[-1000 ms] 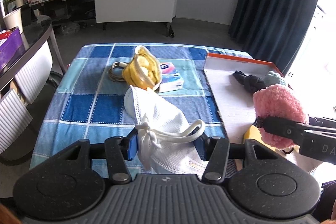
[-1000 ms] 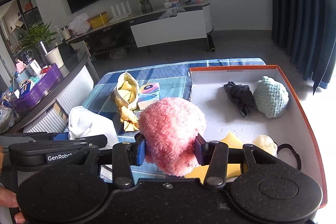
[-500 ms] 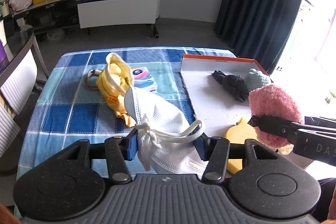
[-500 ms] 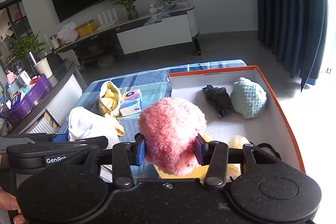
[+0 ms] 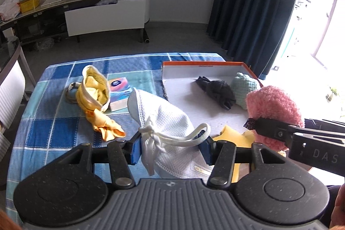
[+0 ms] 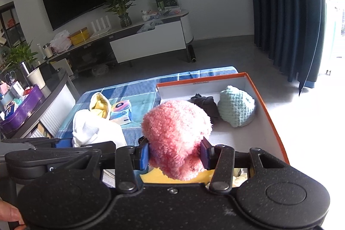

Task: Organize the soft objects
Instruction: 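Carry the white bag and pink fluffy hat with both tools over the box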

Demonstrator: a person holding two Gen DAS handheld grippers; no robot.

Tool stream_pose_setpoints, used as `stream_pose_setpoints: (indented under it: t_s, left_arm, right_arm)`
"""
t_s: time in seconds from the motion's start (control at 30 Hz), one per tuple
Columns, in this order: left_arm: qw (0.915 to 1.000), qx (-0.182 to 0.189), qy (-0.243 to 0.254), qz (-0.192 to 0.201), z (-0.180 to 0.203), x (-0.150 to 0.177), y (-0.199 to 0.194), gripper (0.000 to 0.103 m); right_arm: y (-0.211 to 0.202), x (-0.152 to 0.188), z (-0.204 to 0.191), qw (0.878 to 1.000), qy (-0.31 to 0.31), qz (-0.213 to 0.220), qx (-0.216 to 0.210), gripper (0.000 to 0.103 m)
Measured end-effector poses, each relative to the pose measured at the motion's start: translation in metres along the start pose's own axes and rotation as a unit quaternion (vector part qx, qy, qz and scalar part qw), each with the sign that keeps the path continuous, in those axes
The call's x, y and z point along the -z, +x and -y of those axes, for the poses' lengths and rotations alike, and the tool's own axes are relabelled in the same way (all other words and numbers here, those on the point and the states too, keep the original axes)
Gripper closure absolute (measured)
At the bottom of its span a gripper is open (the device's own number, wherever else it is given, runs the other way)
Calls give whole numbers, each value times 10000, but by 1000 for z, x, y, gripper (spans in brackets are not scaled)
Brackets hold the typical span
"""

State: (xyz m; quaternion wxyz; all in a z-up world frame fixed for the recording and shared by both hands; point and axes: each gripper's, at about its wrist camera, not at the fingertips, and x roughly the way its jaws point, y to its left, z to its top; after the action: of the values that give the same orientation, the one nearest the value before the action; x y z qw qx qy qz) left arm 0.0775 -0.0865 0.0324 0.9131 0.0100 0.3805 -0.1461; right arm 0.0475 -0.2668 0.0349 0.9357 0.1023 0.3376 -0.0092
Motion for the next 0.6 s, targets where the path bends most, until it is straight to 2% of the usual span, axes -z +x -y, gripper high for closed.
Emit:
stream_pose_setpoints:
  t_s: [0.6]
  left_arm:
    - [9996, 171, 234, -32, 28, -10, 12, 49]
  right_arm:
    - [-8, -5, 21, 9996, 134, 147, 180, 47]
